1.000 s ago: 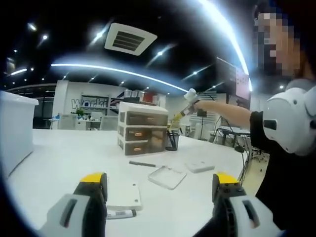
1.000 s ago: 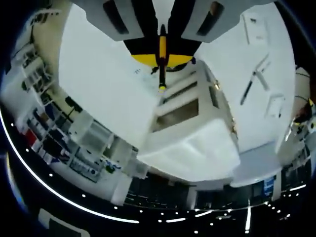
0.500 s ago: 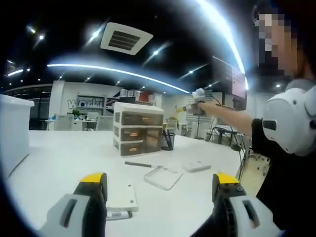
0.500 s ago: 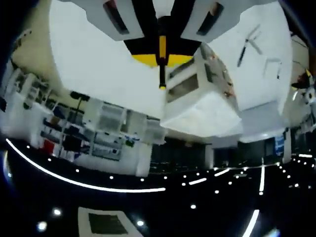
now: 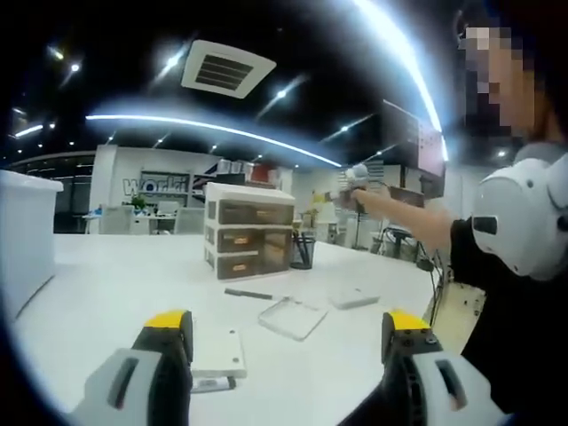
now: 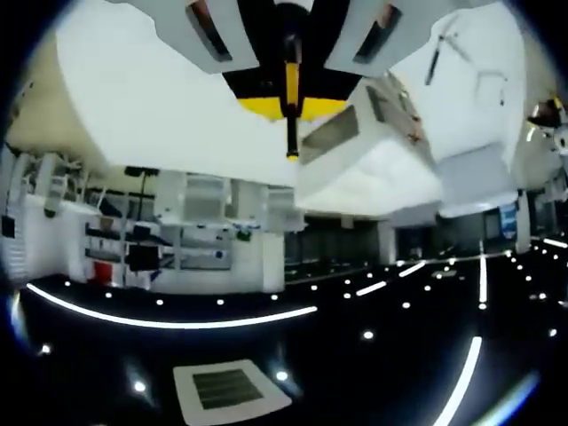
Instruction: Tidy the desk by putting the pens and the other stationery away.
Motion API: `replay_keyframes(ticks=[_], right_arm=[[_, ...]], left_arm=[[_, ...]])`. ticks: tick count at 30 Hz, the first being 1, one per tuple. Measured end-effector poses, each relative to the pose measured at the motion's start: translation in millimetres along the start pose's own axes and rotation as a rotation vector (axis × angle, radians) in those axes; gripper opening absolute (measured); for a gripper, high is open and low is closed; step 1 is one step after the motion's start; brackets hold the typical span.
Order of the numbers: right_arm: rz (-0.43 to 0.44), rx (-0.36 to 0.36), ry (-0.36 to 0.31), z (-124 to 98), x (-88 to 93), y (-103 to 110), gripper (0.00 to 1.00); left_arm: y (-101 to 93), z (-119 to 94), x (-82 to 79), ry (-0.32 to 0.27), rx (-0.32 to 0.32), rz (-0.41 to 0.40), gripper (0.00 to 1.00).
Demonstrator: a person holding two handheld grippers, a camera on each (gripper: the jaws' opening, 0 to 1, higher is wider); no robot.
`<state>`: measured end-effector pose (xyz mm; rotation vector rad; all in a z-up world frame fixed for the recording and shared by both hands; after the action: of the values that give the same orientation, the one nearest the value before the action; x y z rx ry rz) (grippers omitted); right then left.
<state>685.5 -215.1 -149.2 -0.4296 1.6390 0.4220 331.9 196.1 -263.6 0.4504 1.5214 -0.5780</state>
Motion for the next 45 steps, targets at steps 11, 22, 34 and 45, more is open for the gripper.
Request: replay_keyframes(ticks=[11, 22, 34, 45], right_arm=[[-0.004, 0.017, 0.041, 21, 29.8, -7, 0.03], [0.016, 0.034, 0.051, 26, 59.4, -13, 0.04], [0.009, 0.042, 0.065, 21, 70.0, -8, 0.27], [0.025, 0.023, -0.014, -21, 61.7, 7, 0.35]], left_arm=[[0.0, -6, -0.1, 0.002, -0.014, 0.001, 0.86], [-2.0, -8, 0.6, 0.003, -0.019, 0.003, 0.86], [-4.9, -8, 0.9, 0.001, -0.013, 0.002, 0.86], [-8.6, -6, 0.3, -0.001, 0.001, 0.007, 0.86]])
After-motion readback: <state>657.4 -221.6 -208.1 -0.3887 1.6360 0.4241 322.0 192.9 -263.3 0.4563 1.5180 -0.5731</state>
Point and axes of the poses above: the point that each gripper's makers call its tool centre point, and the gripper's own axes: z roughly forward along the fingers, y roughly to its left, x roughly out of its underside, the point moved 2 cm from there along -z, roughly backward along the fingers, and after that the axes turned 5 degrees about -y, right-handed, at the moved point
